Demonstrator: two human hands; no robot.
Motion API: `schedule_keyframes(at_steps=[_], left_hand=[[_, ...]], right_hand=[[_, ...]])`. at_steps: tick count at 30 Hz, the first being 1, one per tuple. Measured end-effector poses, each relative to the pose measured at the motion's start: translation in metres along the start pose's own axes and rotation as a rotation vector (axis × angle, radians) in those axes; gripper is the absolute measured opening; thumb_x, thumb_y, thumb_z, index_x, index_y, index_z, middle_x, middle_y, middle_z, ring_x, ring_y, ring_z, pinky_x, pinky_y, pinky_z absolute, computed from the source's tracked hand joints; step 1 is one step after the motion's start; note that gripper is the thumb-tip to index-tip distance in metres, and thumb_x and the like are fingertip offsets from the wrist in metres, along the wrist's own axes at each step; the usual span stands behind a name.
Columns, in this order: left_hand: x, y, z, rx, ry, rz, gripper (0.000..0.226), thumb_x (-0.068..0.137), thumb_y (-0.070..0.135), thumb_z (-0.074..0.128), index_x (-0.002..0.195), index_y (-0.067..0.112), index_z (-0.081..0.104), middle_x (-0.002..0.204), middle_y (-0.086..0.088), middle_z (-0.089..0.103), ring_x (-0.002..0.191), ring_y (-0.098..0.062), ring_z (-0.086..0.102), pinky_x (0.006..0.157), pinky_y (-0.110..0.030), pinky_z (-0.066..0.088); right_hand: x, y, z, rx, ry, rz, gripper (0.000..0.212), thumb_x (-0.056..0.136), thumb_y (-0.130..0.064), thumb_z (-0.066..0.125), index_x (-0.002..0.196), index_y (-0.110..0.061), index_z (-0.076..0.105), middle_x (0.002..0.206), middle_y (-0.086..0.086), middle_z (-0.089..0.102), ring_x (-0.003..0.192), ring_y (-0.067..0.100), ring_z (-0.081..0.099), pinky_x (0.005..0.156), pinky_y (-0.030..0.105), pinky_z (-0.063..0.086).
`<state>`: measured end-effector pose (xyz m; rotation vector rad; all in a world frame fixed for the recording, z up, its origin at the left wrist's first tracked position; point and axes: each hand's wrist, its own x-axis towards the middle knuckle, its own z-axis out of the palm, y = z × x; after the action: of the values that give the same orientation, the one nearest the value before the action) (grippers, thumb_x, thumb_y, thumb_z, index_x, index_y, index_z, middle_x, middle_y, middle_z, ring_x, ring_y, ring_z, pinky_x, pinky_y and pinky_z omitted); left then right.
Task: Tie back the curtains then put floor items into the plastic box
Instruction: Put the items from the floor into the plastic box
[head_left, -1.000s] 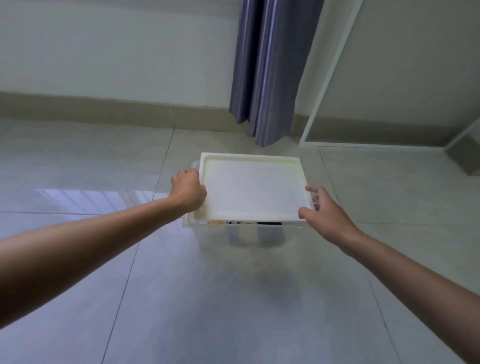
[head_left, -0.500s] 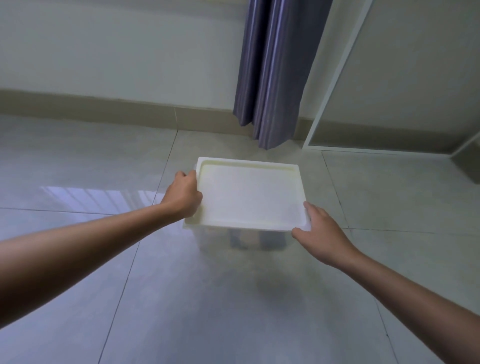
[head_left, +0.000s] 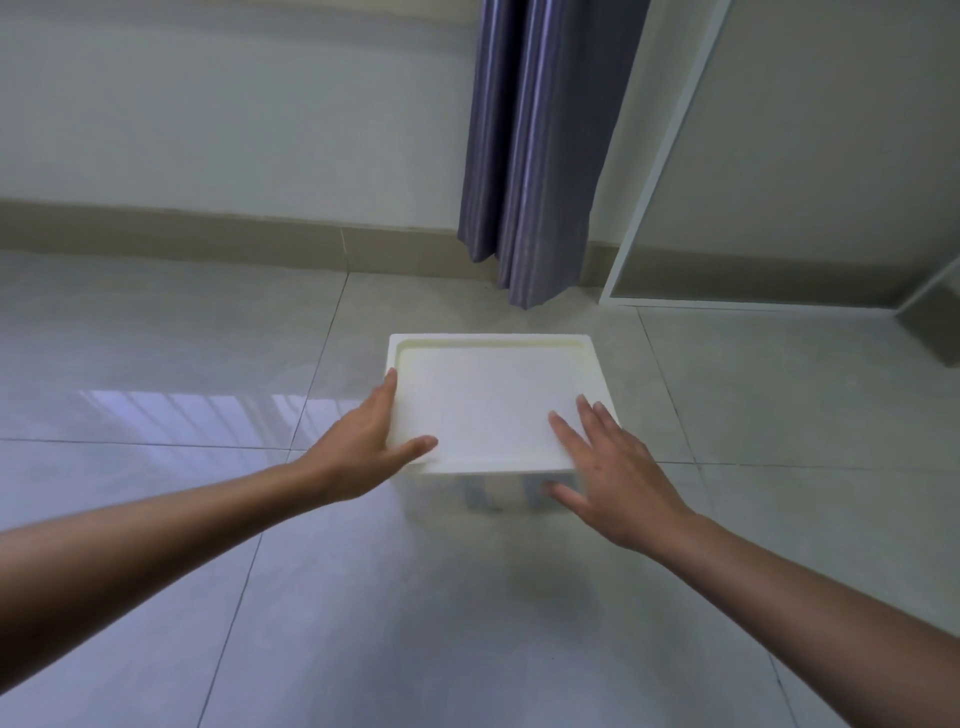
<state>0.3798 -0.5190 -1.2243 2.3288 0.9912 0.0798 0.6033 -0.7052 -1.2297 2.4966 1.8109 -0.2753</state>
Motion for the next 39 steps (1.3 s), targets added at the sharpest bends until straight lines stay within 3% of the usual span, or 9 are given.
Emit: schedule_keyframes(at_steps=[4, 7, 12, 14, 17, 20, 24, 31, 39], left_hand=[[0.013, 0.008, 0.007, 0.045, -0.093, 0.022, 0.085, 0.094, 0.044, 0.052, 0.153, 0.011, 0.0, 0.158, -0.01, 0.02, 0.136, -0.029, 0.036, 0.109, -0.034, 0.031], [0.027, 0.023, 0.015, 0.085, -0.106, 0.074, 0.073, 0.099, 0.037, 0.044, 0.153, 0.009, 0.003, 0.157, -0.011, 0.022, 0.131, -0.033, 0.041, 0.106, -0.033, 0.032], [0.058, 0.057, 0.03, 0.122, -0.148, 0.112, 0.067, 0.103, 0.032, 0.034, 0.152, 0.007, -0.003, 0.16, -0.015, 0.009, 0.138, -0.035, 0.031, 0.111, -0.037, 0.028], [0.069, 0.069, 0.033, 0.098, -0.176, 0.121, 0.074, 0.101, 0.041, 0.036, 0.152, 0.008, -0.006, 0.16, -0.014, 0.003, 0.142, -0.033, 0.025, 0.114, -0.036, 0.024], [0.084, 0.077, 0.034, 0.053, -0.3, 0.15, 0.109, 0.084, 0.065, 0.053, 0.15, 0.014, -0.017, 0.161, -0.008, -0.011, 0.147, -0.026, 0.013, 0.118, -0.034, 0.018], [0.098, 0.076, 0.038, 0.186, -0.357, 0.223, 0.124, 0.076, 0.062, 0.066, 0.147, 0.019, -0.026, 0.16, -0.005, -0.017, 0.145, -0.028, 0.019, 0.117, -0.035, 0.024], [0.122, 0.077, 0.044, 0.257, -0.267, 0.297, 0.111, 0.085, 0.053, 0.061, 0.148, 0.018, -0.023, 0.161, -0.002, -0.013, 0.141, -0.028, 0.029, 0.114, -0.039, 0.032], [0.18, 0.084, 0.049, 0.406, -0.001, 0.391, 0.067, 0.097, 0.032, 0.051, 0.153, 0.021, 0.016, 0.162, -0.003, -0.002, 0.145, -0.026, 0.019, 0.109, -0.043, 0.037], [0.228, 0.087, 0.043, 0.388, 0.064, 0.326, 0.064, 0.097, 0.028, 0.052, 0.152, 0.02, 0.02, 0.162, -0.003, 0.005, 0.146, -0.025, 0.018, 0.112, -0.042, 0.031]], right_hand=[[-0.006, 0.022, 0.012, -0.049, 0.056, 0.04, 0.078, 0.096, -0.055, 0.038, 0.154, -0.022, -0.002, 0.162, 0.01, -0.002, 0.15, 0.025, 0.001, 0.118, 0.043, 0.015], [-0.013, 0.041, 0.02, -0.085, 0.138, 0.083, 0.081, 0.091, -0.053, 0.051, 0.153, -0.014, 0.017, 0.159, 0.014, 0.018, 0.147, 0.031, 0.02, 0.113, 0.046, 0.028], [-0.017, 0.074, 0.028, -0.11, 0.167, 0.189, 0.088, 0.081, -0.05, 0.068, 0.148, -0.008, 0.03, 0.154, 0.018, 0.032, 0.143, 0.037, 0.028, 0.105, 0.052, 0.04], [-0.014, 0.087, 0.027, -0.106, 0.154, 0.252, 0.088, 0.082, -0.05, 0.066, 0.149, -0.009, 0.028, 0.155, 0.016, 0.029, 0.144, 0.039, 0.022, 0.104, 0.054, 0.041], [-0.007, 0.105, 0.02, -0.061, 0.105, 0.386, 0.089, 0.086, -0.052, 0.06, 0.153, -0.017, 0.013, 0.161, 0.009, 0.013, 0.143, 0.046, 0.012, 0.098, 0.055, 0.044], [0.002, 0.123, 0.013, -0.066, 0.099, 0.421, 0.087, 0.088, -0.049, 0.059, 0.153, -0.022, 0.006, 0.162, 0.002, 0.004, 0.132, 0.044, 0.029, 0.088, 0.05, 0.051], [0.025, 0.141, 0.008, -0.06, 0.102, 0.439, 0.085, 0.09, -0.045, 0.058, 0.153, -0.022, 0.004, 0.162, -0.001, 0.001, 0.126, 0.039, 0.034, 0.085, 0.044, 0.052], [0.095, 0.17, -0.004, 0.022, 0.109, 0.453, 0.088, 0.088, -0.037, 0.063, 0.152, -0.02, 0.006, 0.162, 0.004, 0.003, 0.125, 0.046, 0.031, 0.092, 0.049, 0.046], [0.155, 0.195, -0.005, 0.037, 0.155, 0.442, 0.087, 0.087, -0.035, 0.066, 0.152, -0.02, 0.009, 0.161, 0.004, 0.006, 0.128, 0.048, 0.028, 0.099, 0.051, 0.039]])
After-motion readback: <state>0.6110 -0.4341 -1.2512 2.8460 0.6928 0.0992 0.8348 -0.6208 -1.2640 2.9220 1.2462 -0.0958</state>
